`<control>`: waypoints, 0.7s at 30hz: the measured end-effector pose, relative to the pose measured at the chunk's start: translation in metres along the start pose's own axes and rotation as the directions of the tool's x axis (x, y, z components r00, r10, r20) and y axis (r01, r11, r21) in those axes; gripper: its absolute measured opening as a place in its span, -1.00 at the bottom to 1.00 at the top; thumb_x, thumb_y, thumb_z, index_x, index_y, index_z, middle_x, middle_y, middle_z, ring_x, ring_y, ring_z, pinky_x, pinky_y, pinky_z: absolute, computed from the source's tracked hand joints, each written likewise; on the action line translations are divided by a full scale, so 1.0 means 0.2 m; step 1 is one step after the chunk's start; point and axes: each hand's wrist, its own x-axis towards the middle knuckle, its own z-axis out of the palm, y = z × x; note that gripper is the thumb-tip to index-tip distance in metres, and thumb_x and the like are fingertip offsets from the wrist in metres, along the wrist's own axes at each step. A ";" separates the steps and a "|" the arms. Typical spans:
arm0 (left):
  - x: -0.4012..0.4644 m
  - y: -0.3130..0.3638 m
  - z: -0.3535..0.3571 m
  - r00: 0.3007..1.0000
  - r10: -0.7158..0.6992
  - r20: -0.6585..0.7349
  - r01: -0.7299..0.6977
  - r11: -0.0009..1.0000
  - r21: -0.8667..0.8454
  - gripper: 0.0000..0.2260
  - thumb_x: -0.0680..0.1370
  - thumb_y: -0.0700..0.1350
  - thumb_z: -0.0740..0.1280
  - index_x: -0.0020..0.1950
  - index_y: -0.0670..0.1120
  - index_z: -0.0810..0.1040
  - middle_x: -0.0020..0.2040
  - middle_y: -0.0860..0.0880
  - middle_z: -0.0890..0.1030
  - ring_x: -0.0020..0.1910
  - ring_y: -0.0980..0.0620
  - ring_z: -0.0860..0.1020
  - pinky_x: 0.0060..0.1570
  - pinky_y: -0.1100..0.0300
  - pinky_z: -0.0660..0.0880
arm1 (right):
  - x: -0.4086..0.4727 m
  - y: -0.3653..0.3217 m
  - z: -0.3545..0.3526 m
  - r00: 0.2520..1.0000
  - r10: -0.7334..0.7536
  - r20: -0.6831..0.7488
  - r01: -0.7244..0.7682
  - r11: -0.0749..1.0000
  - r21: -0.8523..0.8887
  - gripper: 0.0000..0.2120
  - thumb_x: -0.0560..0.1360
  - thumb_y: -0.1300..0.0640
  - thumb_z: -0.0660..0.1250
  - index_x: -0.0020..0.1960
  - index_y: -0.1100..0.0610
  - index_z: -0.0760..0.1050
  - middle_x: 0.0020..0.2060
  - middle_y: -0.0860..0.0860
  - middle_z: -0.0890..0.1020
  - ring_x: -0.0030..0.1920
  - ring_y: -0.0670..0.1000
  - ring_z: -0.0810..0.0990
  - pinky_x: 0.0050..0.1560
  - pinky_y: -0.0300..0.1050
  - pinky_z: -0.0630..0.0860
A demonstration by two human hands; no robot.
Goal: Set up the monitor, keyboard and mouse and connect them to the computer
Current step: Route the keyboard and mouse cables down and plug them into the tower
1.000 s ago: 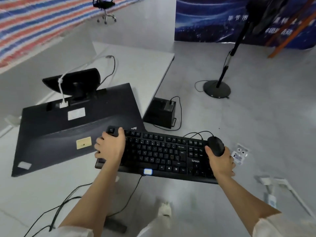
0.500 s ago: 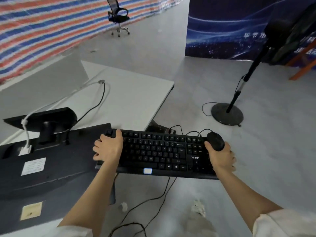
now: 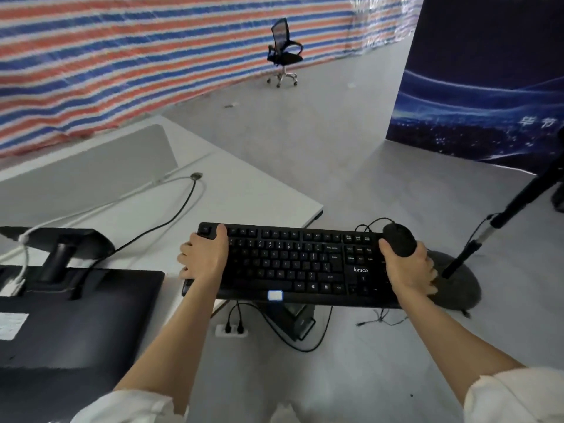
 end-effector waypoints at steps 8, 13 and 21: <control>0.20 0.37 0.23 0.999 0.008 0.032 -0.005 0.994 -0.107 -0.46 0.53 0.19 0.14 0.35 -0.16 0.32 0.36 -0.18 0.30 0.36 -0.18 0.22 0.31 -0.18 0.16 | 0.48 -0.27 0.09 0.998 -0.055 -0.017 0.055 0.998 0.011 -0.34 0.39 -0.26 0.32 0.34 0.08 0.27 0.26 0.20 0.42 0.29 0.26 0.33 0.29 0.25 0.20; 0.45 0.42 0.41 0.995 -0.092 0.041 0.098 0.977 -0.190 -0.44 0.51 0.19 0.17 0.35 -0.17 0.33 0.35 -0.19 0.30 0.34 -0.19 0.22 0.30 -0.20 0.24 | 0.78 -0.44 0.35 0.992 -0.114 0.059 0.117 0.992 -0.045 -0.34 0.38 -0.28 0.31 0.32 0.08 0.28 0.24 0.18 0.42 0.27 0.25 0.33 0.27 0.25 0.22; 0.75 0.37 0.54 0.952 -0.307 -0.022 0.291 0.922 -0.255 -0.46 0.48 0.20 0.19 0.29 -0.17 0.40 0.26 -0.21 0.40 0.27 -0.23 0.33 0.24 -0.19 0.35 | 1.06 -0.72 0.79 0.950 -0.198 0.243 0.231 0.966 -0.118 -0.36 0.38 -0.25 0.34 0.31 0.09 0.31 0.23 0.17 0.43 0.27 0.24 0.32 0.26 0.23 0.22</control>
